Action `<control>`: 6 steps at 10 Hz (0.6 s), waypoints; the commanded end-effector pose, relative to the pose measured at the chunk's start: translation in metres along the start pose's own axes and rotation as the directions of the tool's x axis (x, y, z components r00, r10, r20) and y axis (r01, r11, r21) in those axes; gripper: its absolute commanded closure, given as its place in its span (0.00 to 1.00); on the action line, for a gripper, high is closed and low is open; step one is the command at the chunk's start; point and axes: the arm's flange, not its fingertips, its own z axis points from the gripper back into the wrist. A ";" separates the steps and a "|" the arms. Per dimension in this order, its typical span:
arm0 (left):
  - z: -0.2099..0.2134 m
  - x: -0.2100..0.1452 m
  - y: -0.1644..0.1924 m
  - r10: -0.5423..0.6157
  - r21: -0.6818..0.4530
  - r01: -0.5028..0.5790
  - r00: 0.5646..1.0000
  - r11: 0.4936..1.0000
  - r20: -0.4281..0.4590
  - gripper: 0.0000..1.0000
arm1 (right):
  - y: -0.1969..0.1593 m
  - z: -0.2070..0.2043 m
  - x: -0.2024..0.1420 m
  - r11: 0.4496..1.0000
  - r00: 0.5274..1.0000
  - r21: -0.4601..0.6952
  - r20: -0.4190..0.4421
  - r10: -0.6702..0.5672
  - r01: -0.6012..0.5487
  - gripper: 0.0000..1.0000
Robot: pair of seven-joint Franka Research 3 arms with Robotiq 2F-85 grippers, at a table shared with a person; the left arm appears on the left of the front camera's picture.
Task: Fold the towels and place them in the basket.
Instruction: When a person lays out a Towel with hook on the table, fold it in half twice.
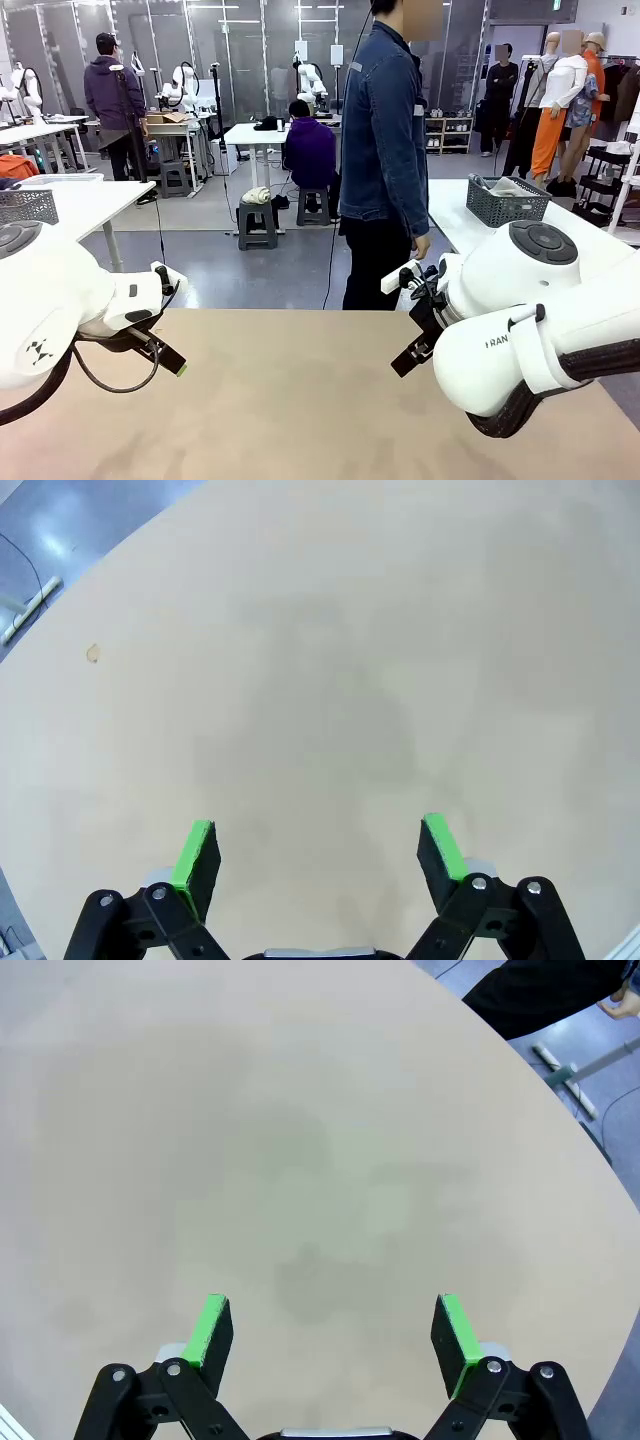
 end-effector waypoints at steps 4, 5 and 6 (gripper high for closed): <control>0.000 0.000 0.000 0.001 0.000 -0.001 1.000 1.000 0.000 0.00 | 0.000 0.000 0.000 1.000 1.000 0.001 0.000 -0.003 0.003 0.00; 0.000 0.000 0.000 0.000 0.000 0.000 1.000 1.000 0.000 0.00 | 0.000 0.000 0.000 1.000 1.000 0.001 0.000 -0.003 0.003 0.00; 0.000 -0.004 -0.006 -0.079 -0.125 0.088 0.994 0.988 0.072 0.00 | 0.000 0.000 0.000 1.000 1.000 0.000 0.000 0.000 0.000 0.00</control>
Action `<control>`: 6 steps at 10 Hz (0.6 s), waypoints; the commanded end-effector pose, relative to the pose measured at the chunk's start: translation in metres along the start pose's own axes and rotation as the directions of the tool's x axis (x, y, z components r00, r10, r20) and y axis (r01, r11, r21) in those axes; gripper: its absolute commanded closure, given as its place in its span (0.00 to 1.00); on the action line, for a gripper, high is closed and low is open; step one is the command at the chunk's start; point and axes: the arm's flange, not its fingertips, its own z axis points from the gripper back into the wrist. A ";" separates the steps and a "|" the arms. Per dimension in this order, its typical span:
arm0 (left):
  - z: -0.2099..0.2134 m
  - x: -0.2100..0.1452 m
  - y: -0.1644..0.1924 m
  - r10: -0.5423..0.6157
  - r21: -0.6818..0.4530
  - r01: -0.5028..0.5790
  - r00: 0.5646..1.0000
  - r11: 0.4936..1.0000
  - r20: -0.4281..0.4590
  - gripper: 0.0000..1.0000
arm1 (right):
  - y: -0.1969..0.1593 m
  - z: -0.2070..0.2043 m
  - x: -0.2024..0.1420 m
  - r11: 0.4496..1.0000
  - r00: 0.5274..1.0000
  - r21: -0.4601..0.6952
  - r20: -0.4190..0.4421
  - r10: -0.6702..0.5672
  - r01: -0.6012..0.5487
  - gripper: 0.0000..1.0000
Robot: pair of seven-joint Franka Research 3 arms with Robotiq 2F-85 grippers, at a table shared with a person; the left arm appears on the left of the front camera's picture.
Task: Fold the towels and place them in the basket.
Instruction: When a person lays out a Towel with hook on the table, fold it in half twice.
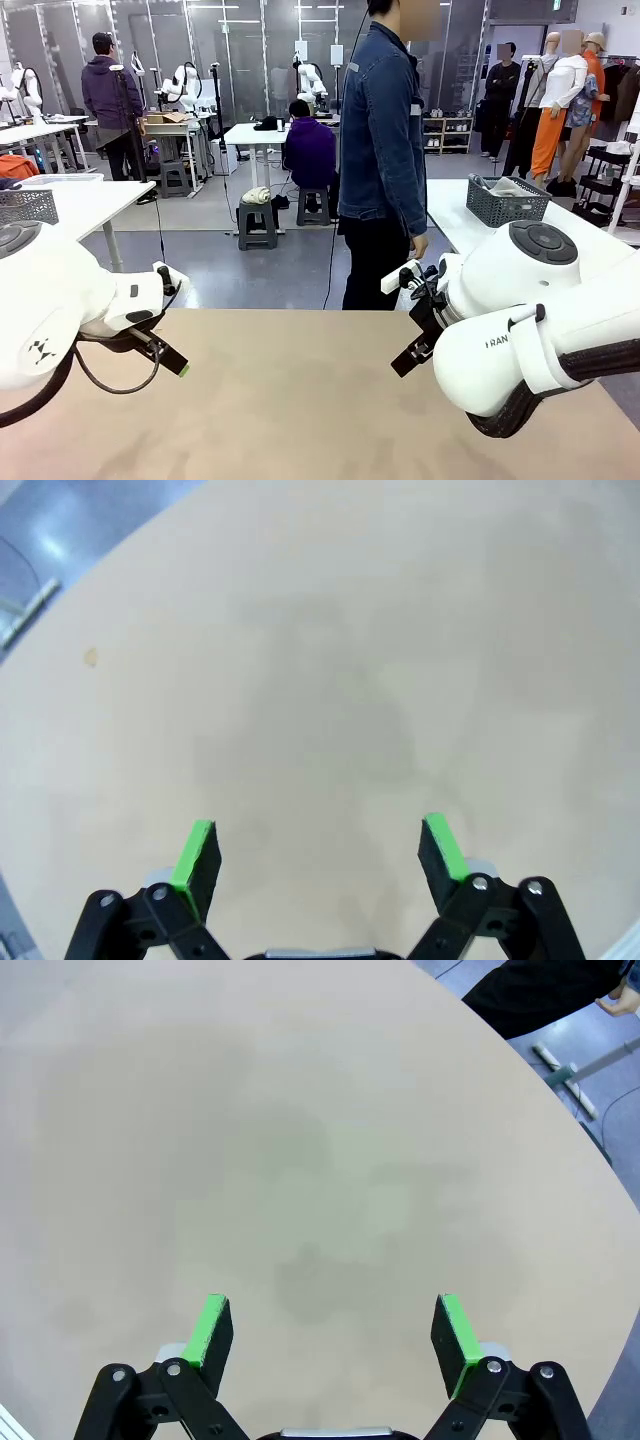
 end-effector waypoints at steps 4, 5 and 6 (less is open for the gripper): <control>0.061 0.023 0.053 -0.204 -0.103 0.220 0.968 0.970 0.145 0.00 | -0.050 0.064 -0.003 0.992 0.989 -0.008 0.081 0.128 -0.127 0.00; 0.072 0.026 0.075 -0.270 -0.101 0.288 0.949 0.952 0.161 0.00 | -0.069 0.081 -0.005 0.980 0.976 0.013 0.092 0.196 -0.198 0.00; 0.083 0.028 0.095 -0.337 -0.094 0.359 0.922 0.929 0.191 0.00 | -0.088 0.100 -0.008 0.961 0.957 0.021 0.095 0.273 -0.276 0.00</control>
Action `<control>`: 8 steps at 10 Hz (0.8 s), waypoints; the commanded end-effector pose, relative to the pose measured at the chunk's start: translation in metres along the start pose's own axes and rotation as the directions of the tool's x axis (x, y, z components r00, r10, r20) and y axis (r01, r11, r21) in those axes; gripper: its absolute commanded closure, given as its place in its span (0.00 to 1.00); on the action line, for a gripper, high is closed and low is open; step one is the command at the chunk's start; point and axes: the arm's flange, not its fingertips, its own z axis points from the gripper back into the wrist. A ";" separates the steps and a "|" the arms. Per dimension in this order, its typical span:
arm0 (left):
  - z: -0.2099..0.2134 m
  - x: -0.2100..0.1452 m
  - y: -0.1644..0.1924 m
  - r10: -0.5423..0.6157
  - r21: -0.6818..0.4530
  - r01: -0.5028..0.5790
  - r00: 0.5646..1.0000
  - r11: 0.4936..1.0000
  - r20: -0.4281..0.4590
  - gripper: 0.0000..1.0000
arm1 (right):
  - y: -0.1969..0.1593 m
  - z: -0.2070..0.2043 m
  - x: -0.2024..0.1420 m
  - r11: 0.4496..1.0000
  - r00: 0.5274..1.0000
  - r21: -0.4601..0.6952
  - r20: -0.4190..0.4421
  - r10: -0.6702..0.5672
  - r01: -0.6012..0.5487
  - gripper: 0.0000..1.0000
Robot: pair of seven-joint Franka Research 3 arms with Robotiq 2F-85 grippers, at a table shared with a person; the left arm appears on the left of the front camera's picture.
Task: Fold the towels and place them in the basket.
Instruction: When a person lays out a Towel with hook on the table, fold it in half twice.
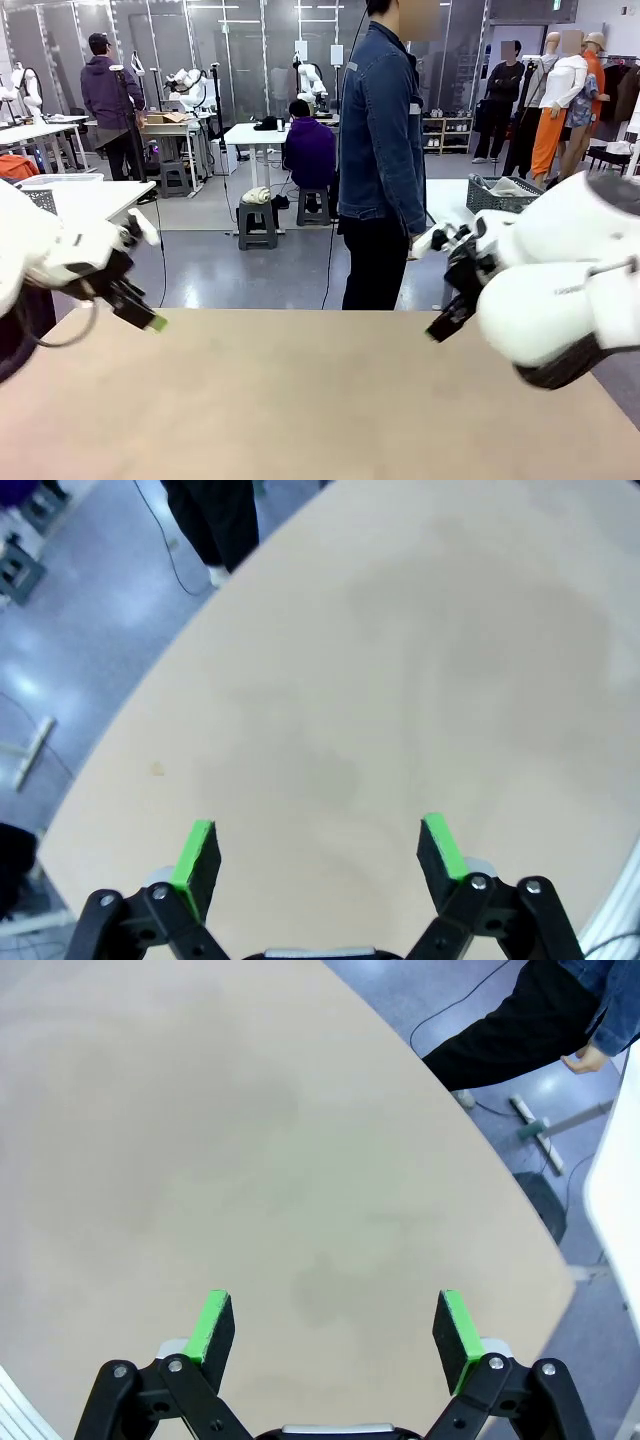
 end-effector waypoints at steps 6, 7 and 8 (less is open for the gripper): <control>0.087 -0.034 0.101 -0.368 -0.208 0.382 0.924 0.900 0.107 0.00 | -0.072 0.122 -0.039 0.856 0.860 0.103 -0.020 0.510 -0.506 0.00; 0.094 -0.041 0.105 -0.373 -0.230 0.389 0.921 0.892 0.111 0.00 | -0.074 0.122 -0.041 0.842 0.850 0.149 -0.018 0.527 -0.519 0.00; 0.094 -0.042 0.105 -0.385 -0.241 0.399 0.917 0.885 0.106 0.00 | -0.076 0.120 -0.041 0.828 0.841 0.177 -0.007 0.542 -0.532 0.00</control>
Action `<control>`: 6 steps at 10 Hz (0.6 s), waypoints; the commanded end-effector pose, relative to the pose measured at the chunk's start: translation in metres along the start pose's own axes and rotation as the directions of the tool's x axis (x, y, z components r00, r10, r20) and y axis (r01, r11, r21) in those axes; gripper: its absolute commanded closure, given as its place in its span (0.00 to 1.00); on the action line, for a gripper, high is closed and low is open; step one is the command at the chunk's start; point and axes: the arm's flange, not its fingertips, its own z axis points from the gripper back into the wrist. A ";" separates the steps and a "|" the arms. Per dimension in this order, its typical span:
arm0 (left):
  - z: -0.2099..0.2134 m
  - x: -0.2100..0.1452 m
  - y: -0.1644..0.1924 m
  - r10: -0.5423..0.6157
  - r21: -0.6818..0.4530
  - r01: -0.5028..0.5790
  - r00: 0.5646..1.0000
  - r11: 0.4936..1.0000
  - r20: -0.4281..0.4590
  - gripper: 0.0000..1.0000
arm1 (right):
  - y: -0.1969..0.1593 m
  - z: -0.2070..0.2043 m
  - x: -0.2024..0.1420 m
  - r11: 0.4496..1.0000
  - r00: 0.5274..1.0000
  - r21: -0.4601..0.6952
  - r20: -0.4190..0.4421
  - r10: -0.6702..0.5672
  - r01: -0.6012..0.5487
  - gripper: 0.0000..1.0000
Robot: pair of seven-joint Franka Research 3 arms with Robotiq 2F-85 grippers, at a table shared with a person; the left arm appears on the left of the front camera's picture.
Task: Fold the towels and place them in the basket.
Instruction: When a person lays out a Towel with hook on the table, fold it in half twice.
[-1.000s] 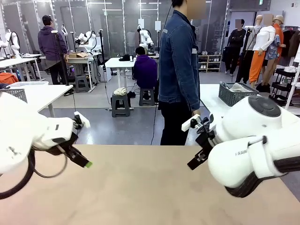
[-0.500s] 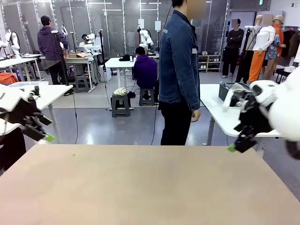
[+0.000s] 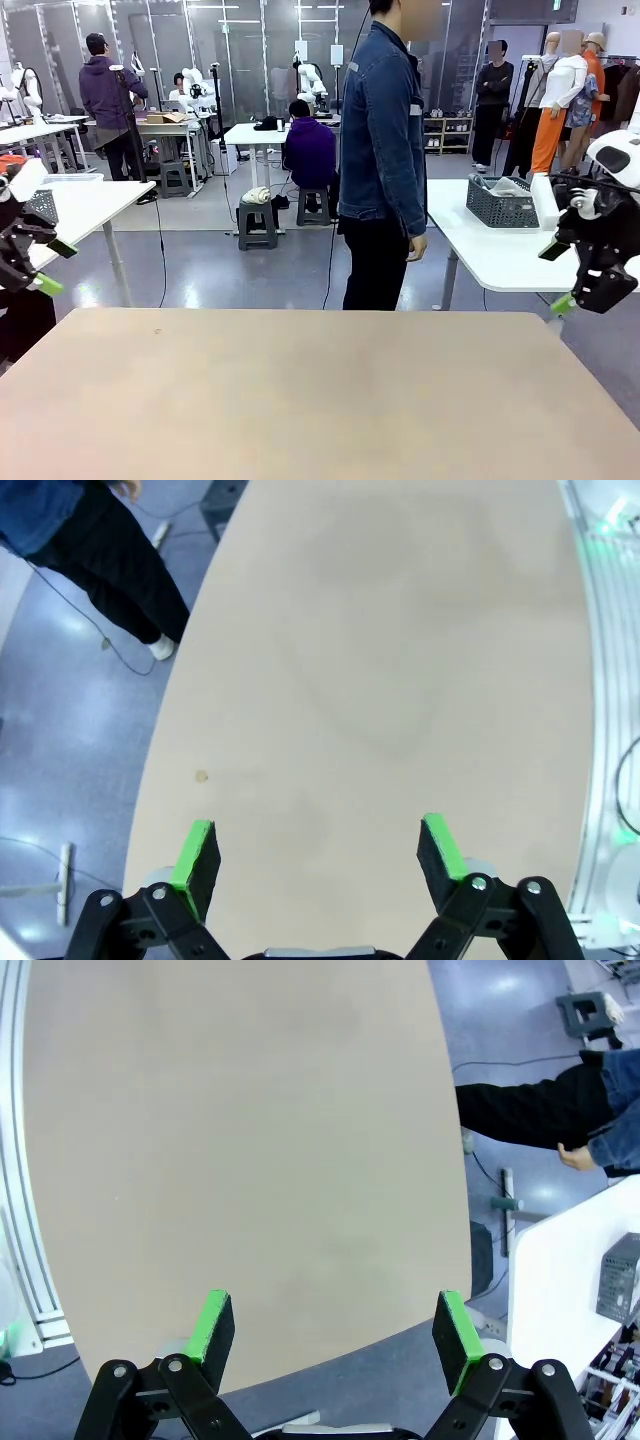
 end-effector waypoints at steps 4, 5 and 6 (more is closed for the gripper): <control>-0.002 -0.002 0.001 -0.013 -0.048 0.013 1.000 0.999 -0.007 0.00 | -0.002 -0.007 -0.001 0.999 1.000 0.047 0.011 0.014 -0.015 0.00; -0.002 -0.002 0.001 -0.013 -0.048 0.013 1.000 0.999 -0.007 0.00 | -0.002 -0.007 -0.001 0.999 1.000 0.047 0.011 0.014 -0.015 0.00; -0.002 -0.002 0.001 -0.013 -0.048 0.013 1.000 0.999 -0.007 0.00 | -0.002 -0.007 -0.001 0.999 1.000 0.047 0.011 0.014 -0.015 0.00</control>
